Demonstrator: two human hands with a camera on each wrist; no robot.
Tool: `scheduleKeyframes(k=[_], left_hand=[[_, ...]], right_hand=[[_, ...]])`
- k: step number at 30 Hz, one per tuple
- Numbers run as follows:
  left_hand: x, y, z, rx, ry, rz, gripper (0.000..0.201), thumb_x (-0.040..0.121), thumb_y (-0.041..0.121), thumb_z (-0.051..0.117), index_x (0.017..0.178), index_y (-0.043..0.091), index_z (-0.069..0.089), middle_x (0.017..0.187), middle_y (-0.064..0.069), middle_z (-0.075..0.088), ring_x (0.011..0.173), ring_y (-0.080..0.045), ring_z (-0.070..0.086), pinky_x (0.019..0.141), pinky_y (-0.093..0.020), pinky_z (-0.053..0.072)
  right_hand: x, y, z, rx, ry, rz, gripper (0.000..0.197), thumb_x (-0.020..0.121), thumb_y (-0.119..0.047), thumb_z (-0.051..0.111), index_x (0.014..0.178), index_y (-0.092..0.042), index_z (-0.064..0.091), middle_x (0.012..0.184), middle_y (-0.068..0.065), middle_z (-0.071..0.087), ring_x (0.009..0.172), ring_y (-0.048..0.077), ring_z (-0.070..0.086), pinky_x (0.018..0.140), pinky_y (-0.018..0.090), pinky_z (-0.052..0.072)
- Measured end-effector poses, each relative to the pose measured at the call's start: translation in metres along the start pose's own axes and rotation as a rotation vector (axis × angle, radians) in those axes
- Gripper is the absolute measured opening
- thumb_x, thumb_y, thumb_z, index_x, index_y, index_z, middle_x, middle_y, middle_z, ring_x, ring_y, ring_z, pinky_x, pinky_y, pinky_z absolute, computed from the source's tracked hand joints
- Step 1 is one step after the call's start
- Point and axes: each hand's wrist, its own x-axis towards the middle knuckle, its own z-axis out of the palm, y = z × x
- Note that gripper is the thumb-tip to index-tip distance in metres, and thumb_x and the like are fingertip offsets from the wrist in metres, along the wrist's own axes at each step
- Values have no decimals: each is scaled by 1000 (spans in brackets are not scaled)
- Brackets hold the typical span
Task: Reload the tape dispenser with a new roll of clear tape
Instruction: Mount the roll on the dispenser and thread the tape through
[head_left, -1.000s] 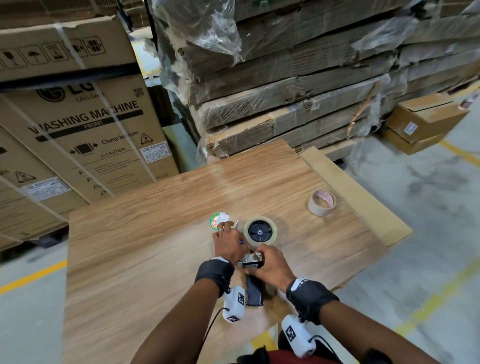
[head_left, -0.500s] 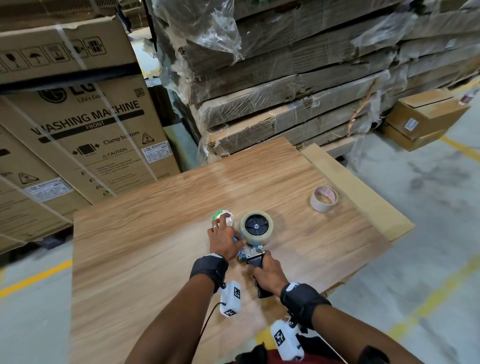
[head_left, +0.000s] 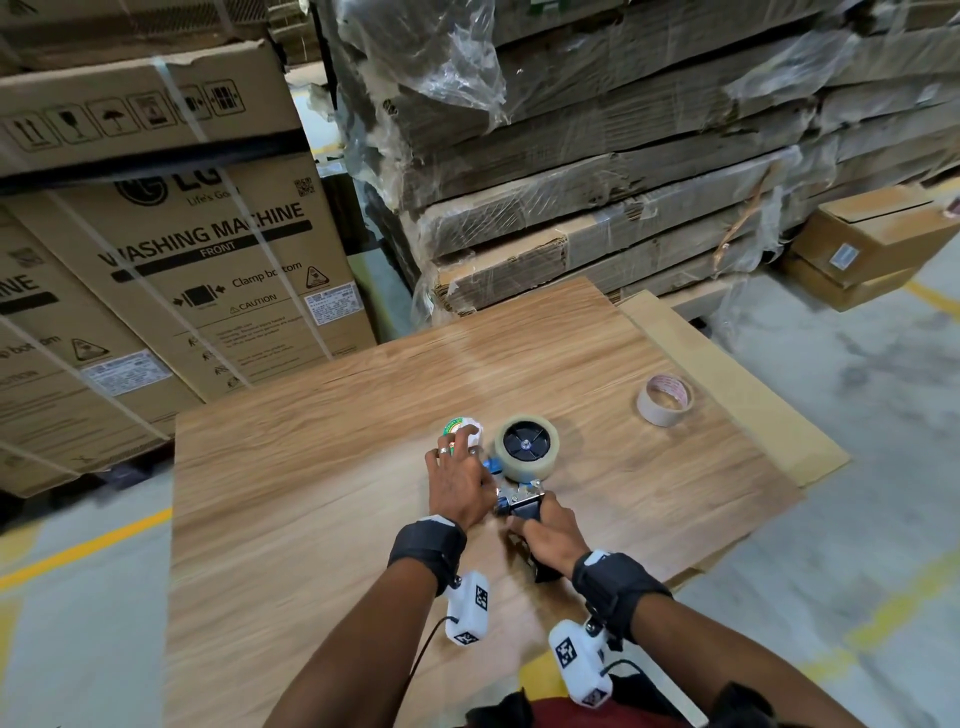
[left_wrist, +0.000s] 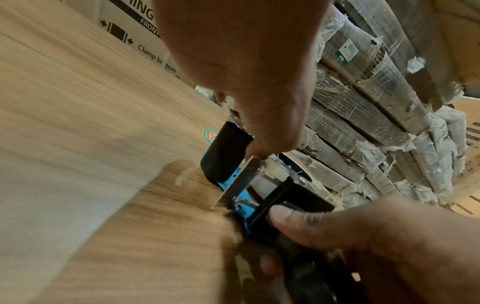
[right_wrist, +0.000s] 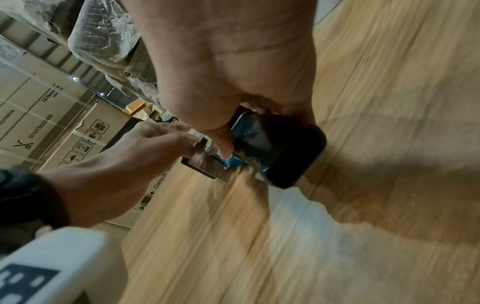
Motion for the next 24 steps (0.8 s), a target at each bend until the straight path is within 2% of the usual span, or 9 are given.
scheduleKeyframes(k=[3, 7, 9, 11, 13, 16, 18, 20, 24], left_hand=[[-9, -2, 0, -46, 22, 25, 50, 60, 20, 58, 109, 11, 69, 136, -4, 55, 117, -38, 51, 84, -43, 42], [-18, -21, 0, -99, 21, 49, 18, 61, 22, 71, 76, 22, 81, 135, 7, 62, 117, -34, 55, 83, -39, 44], [-15, -30, -3, -84, -28, 76, 29, 65, 23, 67, 90, 23, 81, 134, 9, 64, 124, -32, 53, 84, -38, 45], [-9, -33, -9, -48, -86, 99, 52, 68, 25, 58, 118, 21, 71, 128, 5, 67, 130, -30, 49, 89, -38, 45], [-7, -36, -12, -48, -95, 136, 61, 69, 22, 60, 130, 18, 63, 118, -1, 72, 127, -30, 50, 88, -39, 47], [-6, -43, -13, -82, -87, 168, 67, 69, 18, 63, 136, 20, 58, 102, -3, 76, 119, -29, 56, 77, -33, 49], [-4, -46, -16, -71, -86, 185, 59, 71, 13, 67, 129, 18, 65, 101, -3, 77, 117, -27, 58, 68, -28, 44], [2, -48, -18, -58, -105, 209, 52, 72, 11, 68, 123, 16, 70, 106, -6, 76, 115, -28, 60, 69, -28, 47], [4, -49, -19, -103, -139, 173, 57, 74, 12, 69, 130, 20, 66, 115, -11, 68, 117, -26, 57, 78, -32, 52]], right_hand=[[0, -1, 1, 9, 12, 3, 46, 85, -33, 68, 122, -11, 52, 127, 17, 63, 115, 38, 61, 98, 43, 52], [0, -1, 2, 29, 26, 5, 51, 82, -37, 73, 120, -10, 53, 123, 17, 65, 113, 37, 63, 96, 43, 53], [2, -1, 2, 27, 23, 3, 53, 79, -40, 73, 119, -11, 53, 122, 17, 65, 111, 37, 64, 95, 44, 55], [4, 0, 2, 26, 19, 3, 55, 76, -42, 73, 118, -12, 53, 121, 17, 66, 109, 37, 65, 95, 46, 55], [5, 0, 2, 21, 10, -3, 56, 76, -42, 74, 118, -11, 52, 121, 17, 66, 109, 37, 66, 95, 46, 55], [2, -3, -3, 12, -3, -6, 58, 78, -42, 75, 120, -10, 51, 123, 17, 64, 110, 37, 65, 95, 44, 55], [2, -5, -7, -13, -15, -7, 57, 82, -39, 76, 122, -7, 50, 126, 17, 63, 114, 36, 62, 96, 40, 53], [3, -4, -11, -25, -20, -12, 56, 83, -36, 78, 124, -7, 51, 127, 16, 63, 117, 34, 61, 94, 36, 52], [1, -5, -16, -158, 32, -95, 69, 77, -39, 83, 129, -12, 48, 126, 12, 62, 119, 33, 59, 93, 36, 51]])
